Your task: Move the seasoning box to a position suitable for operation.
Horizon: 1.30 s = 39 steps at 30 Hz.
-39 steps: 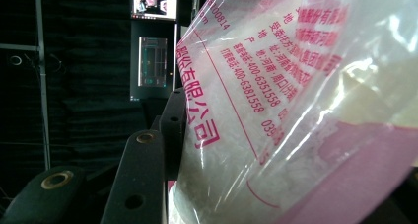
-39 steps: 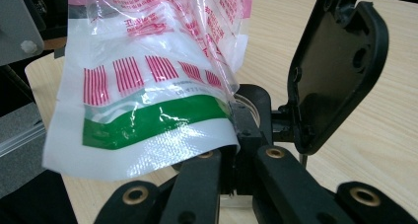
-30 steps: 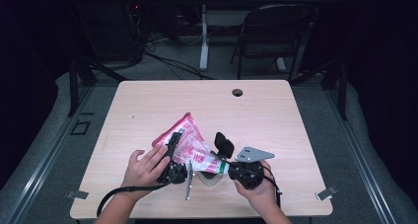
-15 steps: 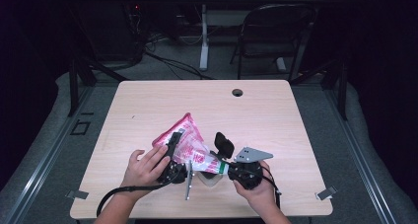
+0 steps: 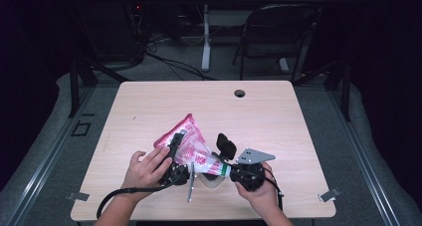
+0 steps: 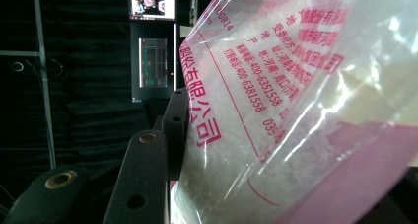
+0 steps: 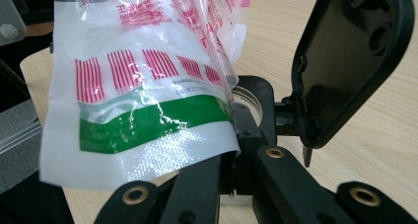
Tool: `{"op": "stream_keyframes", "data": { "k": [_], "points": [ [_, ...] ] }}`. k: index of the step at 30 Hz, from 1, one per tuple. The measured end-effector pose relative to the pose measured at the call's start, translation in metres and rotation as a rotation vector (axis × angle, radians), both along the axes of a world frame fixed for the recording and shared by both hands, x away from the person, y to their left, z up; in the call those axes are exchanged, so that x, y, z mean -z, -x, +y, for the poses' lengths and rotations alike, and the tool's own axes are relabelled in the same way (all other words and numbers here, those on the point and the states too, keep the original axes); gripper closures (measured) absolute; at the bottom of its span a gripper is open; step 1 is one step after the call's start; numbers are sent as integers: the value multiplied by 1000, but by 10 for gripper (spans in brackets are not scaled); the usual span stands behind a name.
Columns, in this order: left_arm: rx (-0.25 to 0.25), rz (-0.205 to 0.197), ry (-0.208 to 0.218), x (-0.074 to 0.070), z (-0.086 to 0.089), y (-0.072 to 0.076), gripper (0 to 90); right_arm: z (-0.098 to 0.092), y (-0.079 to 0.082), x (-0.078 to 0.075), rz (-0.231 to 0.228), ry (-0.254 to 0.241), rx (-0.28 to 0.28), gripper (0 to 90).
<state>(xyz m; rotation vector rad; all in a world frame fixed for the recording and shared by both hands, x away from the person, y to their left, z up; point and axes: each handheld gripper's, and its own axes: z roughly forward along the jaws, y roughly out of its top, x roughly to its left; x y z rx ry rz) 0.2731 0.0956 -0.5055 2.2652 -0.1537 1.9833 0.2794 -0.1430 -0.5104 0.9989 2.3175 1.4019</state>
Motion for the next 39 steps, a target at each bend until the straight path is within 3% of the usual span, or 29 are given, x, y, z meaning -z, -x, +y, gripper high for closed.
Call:
{"op": "stream_keyframes", "data": {
  "k": [16,39],
  "points": [
    [2,34,-45,-8,-3,-3,622,-1,0,-1,3,-6,-1,900],
    [15,27,-107,-14,-5,-3,625,-1,-1,0,10,-10,-3,900]
  ]
}}
